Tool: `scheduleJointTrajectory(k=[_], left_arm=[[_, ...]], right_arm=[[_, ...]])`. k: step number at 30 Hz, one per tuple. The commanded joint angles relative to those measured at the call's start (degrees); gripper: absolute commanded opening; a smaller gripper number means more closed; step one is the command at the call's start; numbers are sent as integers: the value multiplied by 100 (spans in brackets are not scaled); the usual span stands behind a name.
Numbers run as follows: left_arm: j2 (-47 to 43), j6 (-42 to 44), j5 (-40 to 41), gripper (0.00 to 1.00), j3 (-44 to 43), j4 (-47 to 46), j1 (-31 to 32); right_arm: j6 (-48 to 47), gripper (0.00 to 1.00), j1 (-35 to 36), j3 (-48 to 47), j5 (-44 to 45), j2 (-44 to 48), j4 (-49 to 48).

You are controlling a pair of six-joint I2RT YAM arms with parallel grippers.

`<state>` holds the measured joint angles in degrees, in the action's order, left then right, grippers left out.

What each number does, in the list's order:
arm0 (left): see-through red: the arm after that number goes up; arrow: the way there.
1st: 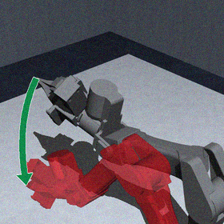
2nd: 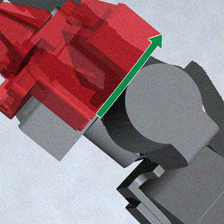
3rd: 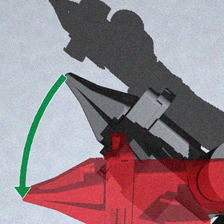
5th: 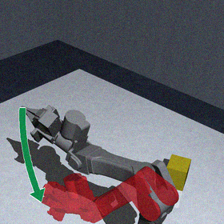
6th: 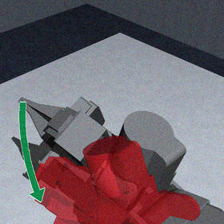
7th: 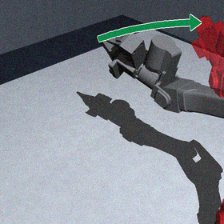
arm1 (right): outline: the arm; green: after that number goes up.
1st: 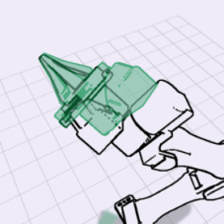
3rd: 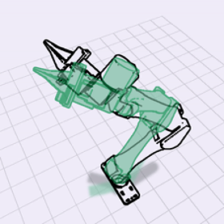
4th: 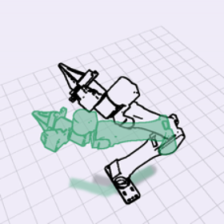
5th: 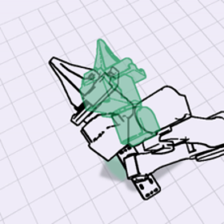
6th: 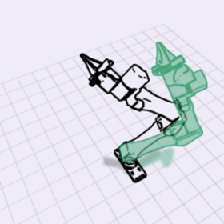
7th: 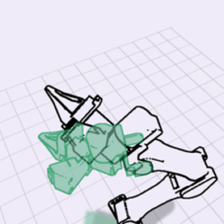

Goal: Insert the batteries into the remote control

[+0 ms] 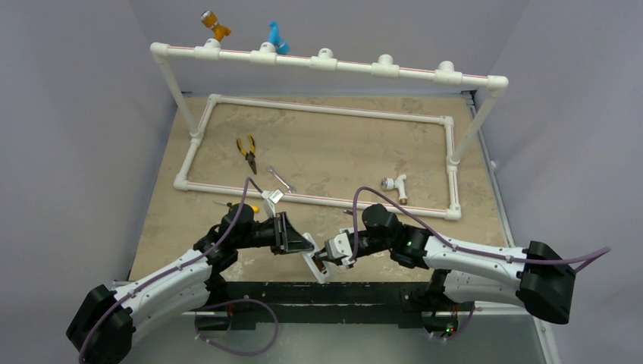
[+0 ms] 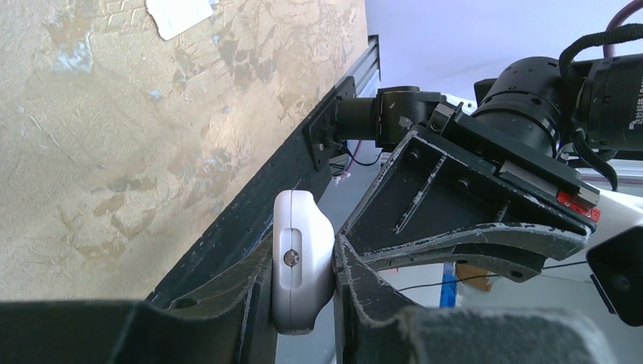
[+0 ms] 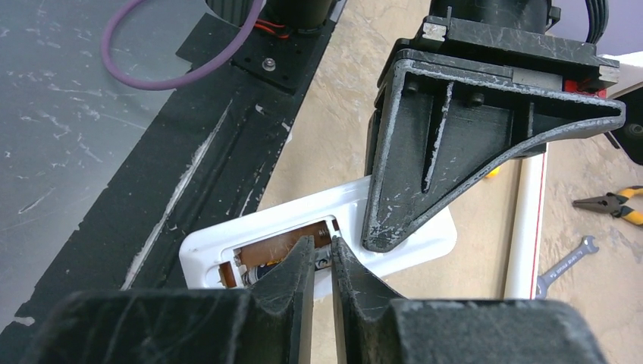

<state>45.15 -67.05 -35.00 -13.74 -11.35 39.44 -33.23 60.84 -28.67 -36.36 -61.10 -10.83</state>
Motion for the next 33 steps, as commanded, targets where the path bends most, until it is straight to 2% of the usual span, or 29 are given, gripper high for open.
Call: scheduleJointTrajectory(k=[1,18,25,29,33], left_arm=[[-129,-284,-121,0,-362,-690,9],[-234,-282,-121,0,-301,-681,3],[-257,-6,-50,0,-309,-444,11],[-257,236,-16,0,-314,-395,14],[-316,758,43,0,-325,-355,16]], right_arm=[[-51,9,83,196,427,-67,634],[-61,4,429,335,1448,198,793],[273,5,438,328,1833,1141,767],[699,10,438,256,1978,1765,719],[1520,19,438,151,2157,2093,695]])
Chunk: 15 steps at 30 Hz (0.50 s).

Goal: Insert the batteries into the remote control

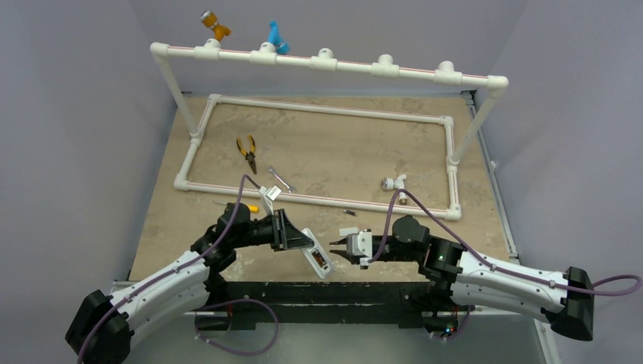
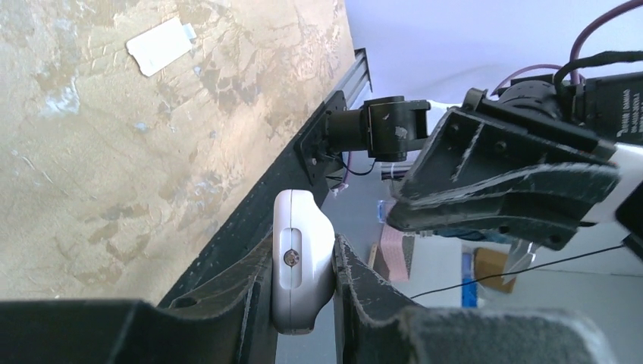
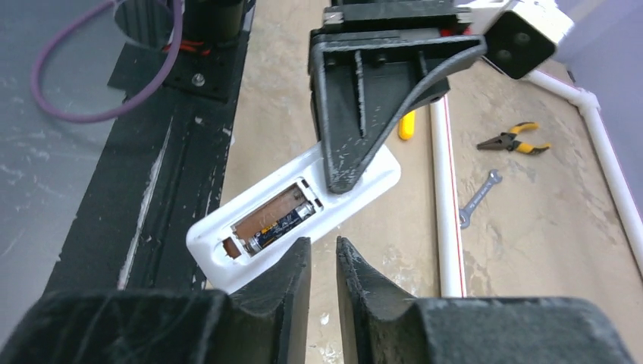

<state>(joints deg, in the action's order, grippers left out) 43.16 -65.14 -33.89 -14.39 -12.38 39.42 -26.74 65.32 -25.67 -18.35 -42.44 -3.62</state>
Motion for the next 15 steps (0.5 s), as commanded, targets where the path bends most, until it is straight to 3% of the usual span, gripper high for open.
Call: scheduleJointTrajectory(k=[1,10,15], left_arm=[[-190,725,-21,0,-234,-256,20],[-1377,1694,836,0,140,-281,26],[-1435,1751,983,0,133,-291,22]], right_arm=[[1071,19,-10,-194,351,230,28],[3170,26,-10,-754,413,-199,787],[3748,47,-4,-706,940,-233,572]])
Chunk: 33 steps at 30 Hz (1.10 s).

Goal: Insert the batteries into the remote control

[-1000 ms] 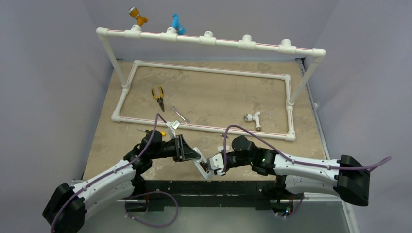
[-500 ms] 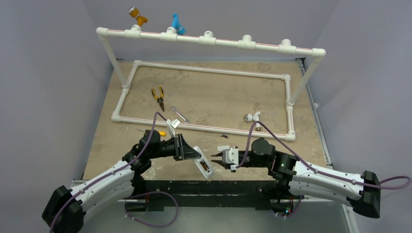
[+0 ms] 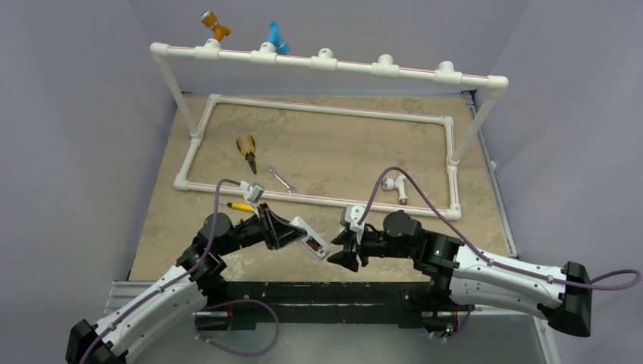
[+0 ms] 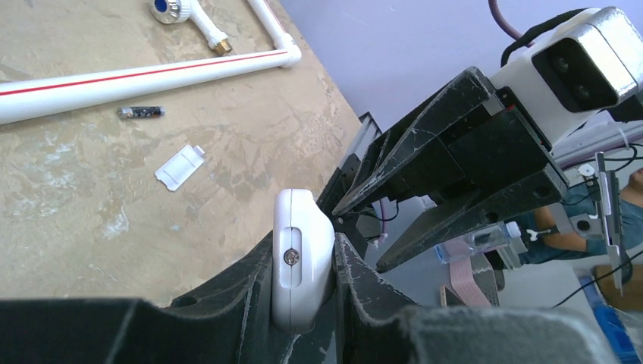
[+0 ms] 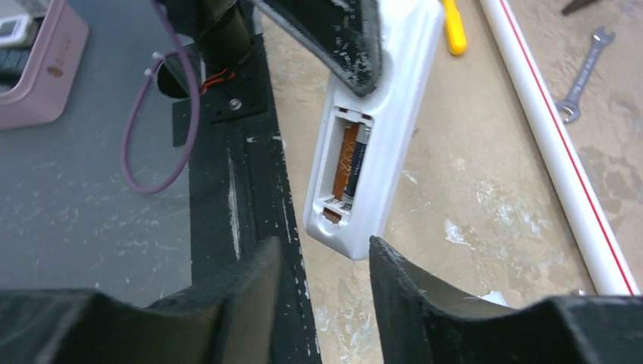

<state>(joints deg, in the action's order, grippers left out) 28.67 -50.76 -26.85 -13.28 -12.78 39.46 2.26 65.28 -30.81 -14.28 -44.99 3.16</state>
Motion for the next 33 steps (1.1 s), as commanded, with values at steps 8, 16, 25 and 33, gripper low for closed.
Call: scheduleJointTrajectory(k=[8,16,25,33], left_arm=[[286,151,279,0,-43,-389,20],[271,29,264,0,-29,-384,18],[480,-61,95,0,-54,-535,25],[491,-92,67,0,-51,-594,29]], right_arm=[[1138,61,19,-58,1494,-55,-687],[1062,62,126,-66,1530,-672,-1195],[890,59,255,-11,1843,-1028,-1480],[824,55,313,-29,1996,-1210,-1566]])
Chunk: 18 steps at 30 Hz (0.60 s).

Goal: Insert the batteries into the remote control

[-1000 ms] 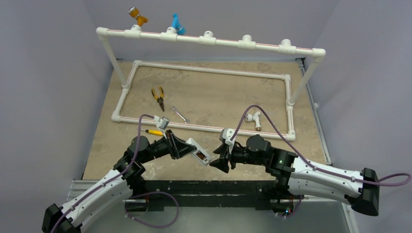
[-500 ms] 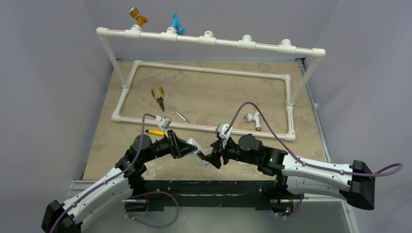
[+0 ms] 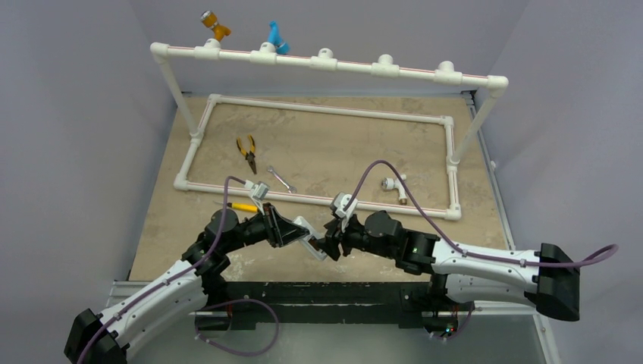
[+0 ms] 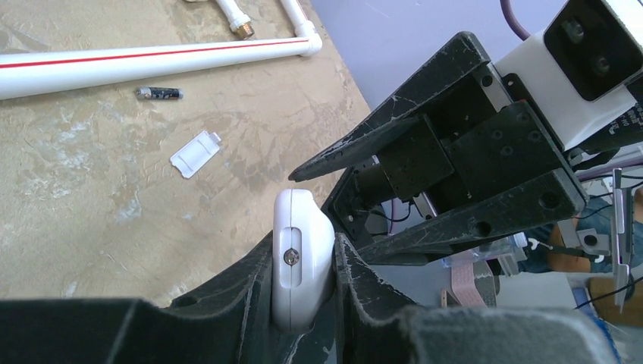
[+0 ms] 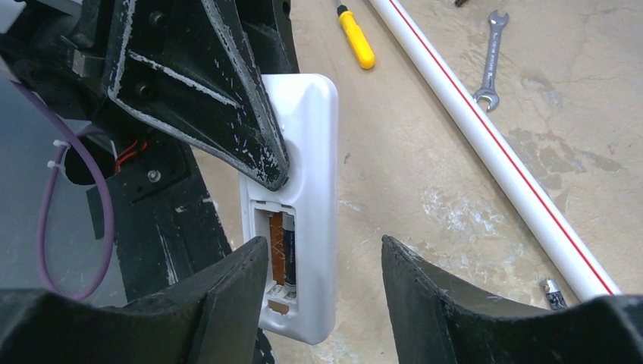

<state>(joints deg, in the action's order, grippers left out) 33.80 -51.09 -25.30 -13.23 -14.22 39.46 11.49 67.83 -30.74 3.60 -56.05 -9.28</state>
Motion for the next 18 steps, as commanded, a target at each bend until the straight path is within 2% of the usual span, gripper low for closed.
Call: scheduleJointTrajectory(k=[1,9,18], left_arm=[[-23,-72,-89,0,-52,-458,27],[-39,-91,-101,0,-31,-462,35],[-101,-111,-107,0,-12,-468,27]], right_arm=[[-116,54,75,-53,228,-151,-317],[-219,46,223,-200,359,-415,-227],[-261,26,292,-301,530,-548,-146]])
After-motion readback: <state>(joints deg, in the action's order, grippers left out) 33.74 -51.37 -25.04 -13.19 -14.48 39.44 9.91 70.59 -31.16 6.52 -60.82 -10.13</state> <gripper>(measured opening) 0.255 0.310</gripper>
